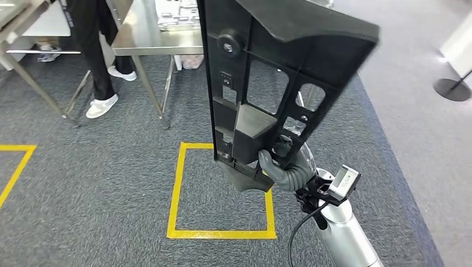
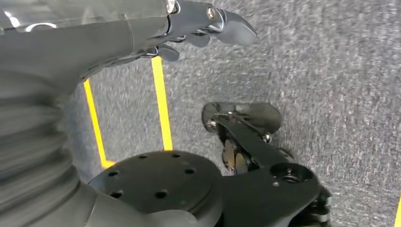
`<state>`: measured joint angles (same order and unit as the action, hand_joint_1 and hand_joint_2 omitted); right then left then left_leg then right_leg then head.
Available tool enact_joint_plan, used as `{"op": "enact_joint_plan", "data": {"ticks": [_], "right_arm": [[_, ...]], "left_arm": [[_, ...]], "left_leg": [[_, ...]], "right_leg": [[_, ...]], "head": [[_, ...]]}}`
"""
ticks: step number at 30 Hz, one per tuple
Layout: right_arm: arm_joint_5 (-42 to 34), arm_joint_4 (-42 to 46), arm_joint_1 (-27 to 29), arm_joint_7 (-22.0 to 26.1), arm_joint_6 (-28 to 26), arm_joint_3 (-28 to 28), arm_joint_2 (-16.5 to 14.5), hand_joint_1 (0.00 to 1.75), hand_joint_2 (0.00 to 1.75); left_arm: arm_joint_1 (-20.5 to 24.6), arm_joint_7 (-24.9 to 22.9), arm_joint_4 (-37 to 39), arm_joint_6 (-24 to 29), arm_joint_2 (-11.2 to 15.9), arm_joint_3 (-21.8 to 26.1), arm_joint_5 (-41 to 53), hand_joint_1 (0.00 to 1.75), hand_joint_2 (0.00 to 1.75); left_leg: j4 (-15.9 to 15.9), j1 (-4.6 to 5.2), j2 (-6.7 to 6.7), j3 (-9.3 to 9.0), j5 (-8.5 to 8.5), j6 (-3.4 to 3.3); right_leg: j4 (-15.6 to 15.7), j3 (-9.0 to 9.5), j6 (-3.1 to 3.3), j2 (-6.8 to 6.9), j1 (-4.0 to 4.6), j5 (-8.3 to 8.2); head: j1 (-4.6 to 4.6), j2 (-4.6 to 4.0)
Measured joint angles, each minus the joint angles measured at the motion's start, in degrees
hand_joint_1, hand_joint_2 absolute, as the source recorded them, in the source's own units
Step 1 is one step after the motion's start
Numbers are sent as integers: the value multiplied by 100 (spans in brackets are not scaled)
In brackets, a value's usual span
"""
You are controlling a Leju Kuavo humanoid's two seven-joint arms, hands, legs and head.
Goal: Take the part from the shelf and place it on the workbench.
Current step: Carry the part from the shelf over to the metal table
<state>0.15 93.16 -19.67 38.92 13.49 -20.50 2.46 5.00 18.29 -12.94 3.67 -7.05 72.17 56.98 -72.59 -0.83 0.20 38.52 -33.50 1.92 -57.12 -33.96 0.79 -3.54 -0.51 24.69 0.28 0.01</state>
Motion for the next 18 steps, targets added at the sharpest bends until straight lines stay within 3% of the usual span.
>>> {"op": "enact_joint_plan", "data": {"ticks": [1, 2, 3, 5, 7, 9, 11, 13, 14, 15, 17, 18], "right_arm": [[1, -5, 0, -1, 0, -1, -4, 175, 175], [2, -10, -2, -1, 0, -1, -8, 175, 175], [3, -14, -6, -2, 0, -1, -13, 175, 175], [3, -22, -13, -5, 0, -2, -25, 175, 175], [4, -27, -11, -14, 0, 3, -33, 175, 175], [6, -37, -20, -28, 0, 17, -34, 175, 175], [13, -49, -36, -40, 0, 27, -37, 175, 175], [31, -66, -35, -49, -1, 30, -38, 175, 175], [41, -75, -33, -56, -2, 32, -38, 175, 175], [50, -82, -32, -66, -4, 34, -38, 175, 175], [61, -86, -36, -83, -7, 37, -38, 175, 175], [67, -86, -43, -87, -8, 38, -39, 175, 175]], "left_arm": [[3, 0, 0, 0, 5, -3, 0, 0, 175], [6, 0, 0, 0, 13, -5, 0, 0, 175], [8, 0, 0, -1, 19, -7, 0, 0, 175], [8, -4, 0, -8, 27, -9, -1, 0, 175], [12, -17, 1, -56, 29, -11, -3, 0, 175], [26, -28, 3, -142, 32, -13, -10, 0, 175], [27, -31, 4, -214, 37, -13, -17, 0, 175], [8, -31, 4, -258, 44, -13, -11, 0, 175], [2, -30, 4, -272, 46, -14, -7, 0, 175], [1, -30, 4, -282, 47, -15, -2, 0, 175], [10, -29, 4, -294, 48, -20, 2, 0, 175], [17, -29, 4, -297, 48, -25, 4, 0, 175]], "left_leg": [[403, -6, -71, -153, 260, -14], [832, -18, -226, -323, 471, -38], [1171, -32, -362, -454, 608, -59], [1441, -31, -512, -558, 661, -108], [1475, -26, -398, -577, 681, -169], [1532, -46, -293, -610, 705, -249], [1558, -44, -197, -632, 701, -300], [1553, -33, -103, -639, 684, -311], [1550, -31, -65, -647, 673, -305], [1547, -31, -36, -662, 659, -293], [1541, -30, -8, -710, 619, -256], [1535, -20, 0, -726, 597, -230]], "right_leg": [[-12, 6, -11, -83, -1, 8], [-28, 4, -29, -162, 2, 19], [-48, -8, -52, -231, 4, 26], [-64, -54, -116, -356, -12, 19], [-55, -85, -187, -421, -35, 4], [-259, -188, -237, -155, -12, 129], [-908, -511, -274, 203, -3, 451], [-1621, -889, -310, 296, -35, 694], [-1719, -949, -324, 304, -53, 662], [-1581, -885, -331, 313, -67, 526], [-763, -456, -312, 361, -79, 137], [-390, -262, -287, 388, -65, 19]], "head": [[-1, -1], [-1, -1], [-1, -1], [-2, 0], [-4, -1], [22, -1], [54, -1], [60, -1], [61, -1], [61, -1], [62, -1], [60, -1]]}}
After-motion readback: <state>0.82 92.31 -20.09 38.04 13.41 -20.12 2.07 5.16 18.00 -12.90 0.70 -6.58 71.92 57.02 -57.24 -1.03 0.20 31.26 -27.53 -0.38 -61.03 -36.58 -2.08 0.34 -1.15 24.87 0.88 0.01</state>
